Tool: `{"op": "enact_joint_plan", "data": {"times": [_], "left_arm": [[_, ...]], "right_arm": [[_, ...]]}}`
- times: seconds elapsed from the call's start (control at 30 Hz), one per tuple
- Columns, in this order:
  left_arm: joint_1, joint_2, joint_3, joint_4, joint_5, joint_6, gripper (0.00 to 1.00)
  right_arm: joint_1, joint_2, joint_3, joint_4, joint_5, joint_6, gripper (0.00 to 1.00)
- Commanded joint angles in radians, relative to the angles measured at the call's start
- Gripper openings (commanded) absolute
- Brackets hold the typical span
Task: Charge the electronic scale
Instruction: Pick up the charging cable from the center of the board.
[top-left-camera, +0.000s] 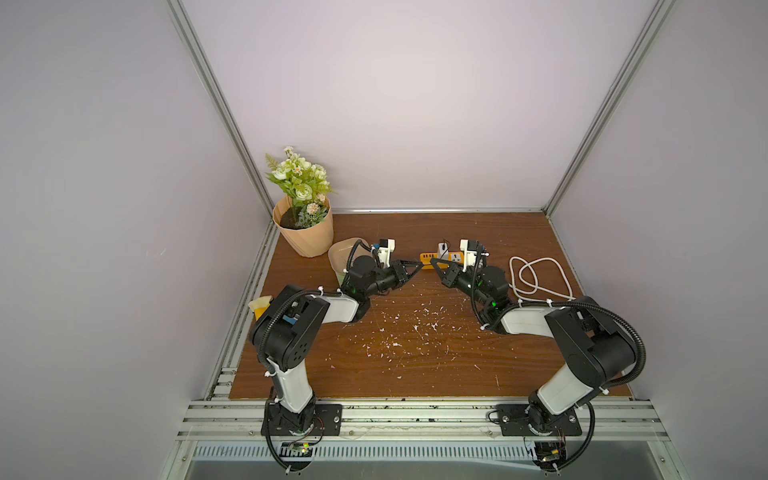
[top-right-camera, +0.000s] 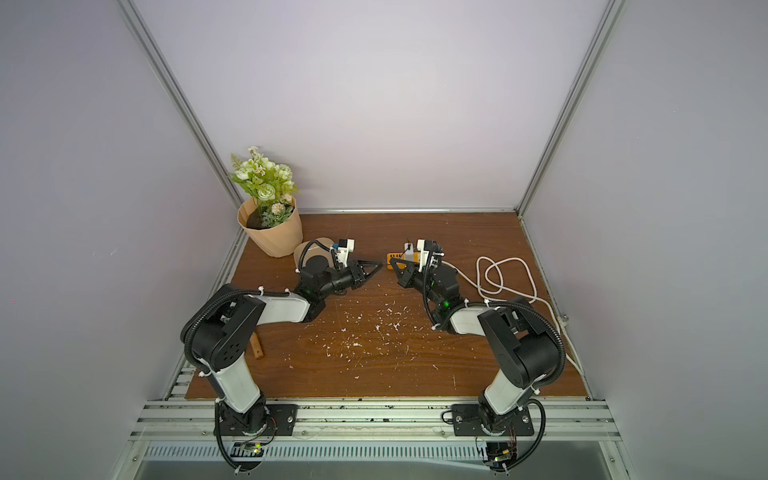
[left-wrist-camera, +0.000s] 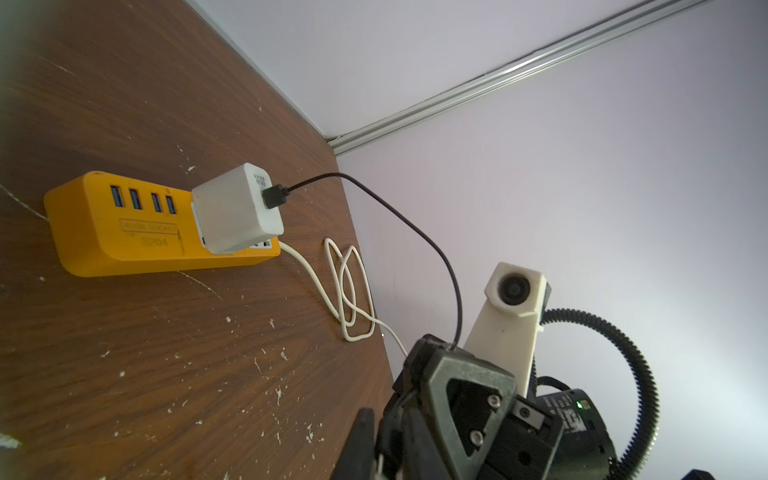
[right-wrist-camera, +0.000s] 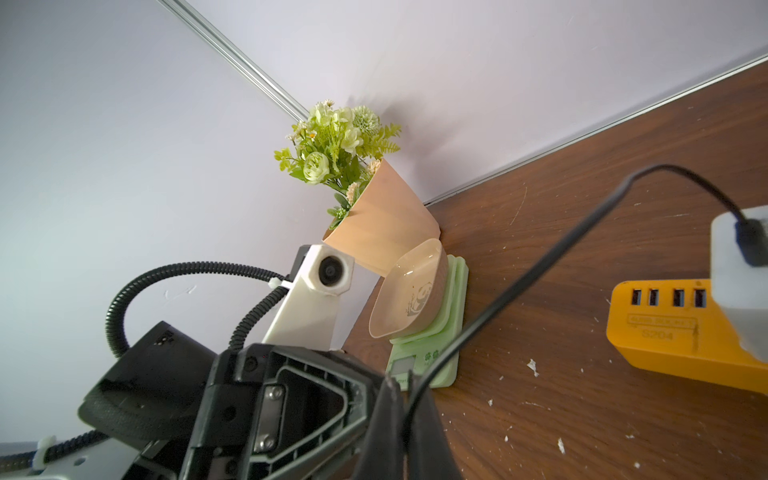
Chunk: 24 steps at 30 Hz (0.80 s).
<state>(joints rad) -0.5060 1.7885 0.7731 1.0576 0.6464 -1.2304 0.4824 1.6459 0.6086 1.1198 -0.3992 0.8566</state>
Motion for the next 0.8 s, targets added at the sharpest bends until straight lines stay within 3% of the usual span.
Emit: {"op": "enact_joint_plan", "data": {"times": [0.0, 0.07, 0.2, 0.3, 0.57, 0.77], "left_arm": [[0.002, -0.04, 0.001, 0.043, -0.006, 0.013, 0.11], [0.001, -0.043, 0.0, 0.035, -0.011, 0.023, 0.08], [0.001, -0.046, 0.006, 0.018, -0.014, 0.046, 0.07], [0.003, -0.048, 0.026, -0.034, -0.017, 0.099, 0.07], [0.011, -0.044, 0.124, -0.18, 0.032, 0.279, 0.04], [0.013, -0.063, 0.2, -0.297, 0.128, 0.477, 0.04]], "right_arm": [[-0.005, -0.035, -0.009, 0.049, -0.013, -0.004, 0.05], [-0.008, -0.043, -0.012, 0.043, -0.019, -0.007, 0.11], [-0.021, -0.078, -0.036, 0.026, -0.043, -0.01, 0.32], [-0.033, -0.139, -0.079, -0.025, -0.067, -0.037, 0.4], [-0.115, -0.386, -0.206, -0.247, -0.206, -0.16, 0.41], [-0.22, -0.456, -0.083, -0.399, -0.388, -0.283, 0.4]]}}
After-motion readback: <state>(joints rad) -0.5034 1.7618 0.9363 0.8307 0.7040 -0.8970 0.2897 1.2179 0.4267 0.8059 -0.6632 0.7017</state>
